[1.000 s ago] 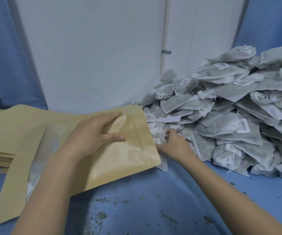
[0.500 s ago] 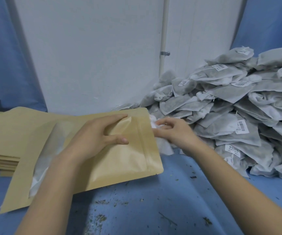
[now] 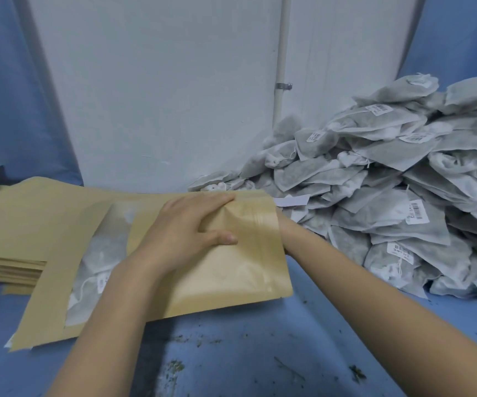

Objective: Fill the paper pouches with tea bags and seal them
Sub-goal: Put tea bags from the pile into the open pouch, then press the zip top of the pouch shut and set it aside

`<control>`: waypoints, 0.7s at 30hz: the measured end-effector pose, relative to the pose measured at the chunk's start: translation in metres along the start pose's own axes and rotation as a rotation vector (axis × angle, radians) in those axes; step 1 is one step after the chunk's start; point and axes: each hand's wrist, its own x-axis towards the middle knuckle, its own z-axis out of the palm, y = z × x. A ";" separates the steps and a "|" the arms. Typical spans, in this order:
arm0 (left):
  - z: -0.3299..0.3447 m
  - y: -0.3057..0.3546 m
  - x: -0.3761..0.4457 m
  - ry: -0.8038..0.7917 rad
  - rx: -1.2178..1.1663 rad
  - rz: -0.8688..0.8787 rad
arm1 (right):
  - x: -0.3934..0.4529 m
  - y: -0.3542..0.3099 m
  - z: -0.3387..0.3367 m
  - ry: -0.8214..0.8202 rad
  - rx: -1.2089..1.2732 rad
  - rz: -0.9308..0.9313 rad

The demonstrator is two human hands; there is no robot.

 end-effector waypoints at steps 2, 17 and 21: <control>0.000 -0.004 -0.001 0.030 0.027 -0.035 | 0.010 0.008 -0.042 -0.189 0.185 -0.316; -0.005 -0.008 -0.002 0.059 -0.051 -0.065 | 0.052 0.050 -0.073 0.380 -0.595 -0.408; -0.007 -0.009 -0.003 0.081 -0.068 -0.059 | 0.016 0.047 -0.082 -0.193 0.718 0.001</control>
